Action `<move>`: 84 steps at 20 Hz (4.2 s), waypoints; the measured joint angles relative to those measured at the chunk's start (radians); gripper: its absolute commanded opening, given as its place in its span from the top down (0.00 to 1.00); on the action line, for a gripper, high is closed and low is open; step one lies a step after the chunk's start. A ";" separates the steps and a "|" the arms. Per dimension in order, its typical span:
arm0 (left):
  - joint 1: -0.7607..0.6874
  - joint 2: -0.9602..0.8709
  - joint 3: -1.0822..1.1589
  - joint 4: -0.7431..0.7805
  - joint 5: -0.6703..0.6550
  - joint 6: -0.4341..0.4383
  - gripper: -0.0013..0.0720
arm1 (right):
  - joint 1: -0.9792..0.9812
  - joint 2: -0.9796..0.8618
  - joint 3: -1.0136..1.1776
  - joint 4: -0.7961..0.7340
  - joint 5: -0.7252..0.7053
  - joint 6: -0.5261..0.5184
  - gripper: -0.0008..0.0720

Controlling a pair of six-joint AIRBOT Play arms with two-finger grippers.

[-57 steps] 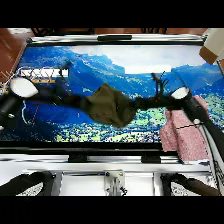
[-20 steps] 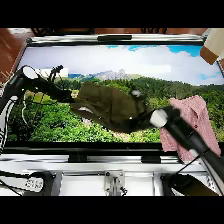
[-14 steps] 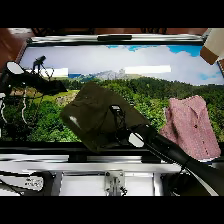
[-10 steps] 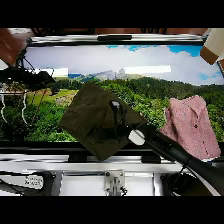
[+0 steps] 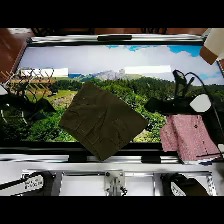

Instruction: Fold the shirts.

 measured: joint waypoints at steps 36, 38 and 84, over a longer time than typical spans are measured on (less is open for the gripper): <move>-0.169 -0.225 0.160 -0.139 0.547 0.109 0.90 | 0.171 -0.519 0.003 0.206 0.087 -0.187 0.87; -0.185 -0.265 0.212 -0.141 0.548 0.109 0.90 | 0.225 -0.520 0.003 0.211 0.092 -0.161 0.87; -0.312 -0.424 0.412 -0.052 0.193 0.444 0.90 | 0.074 -1.213 1.102 0.270 0.270 -0.267 0.30</move>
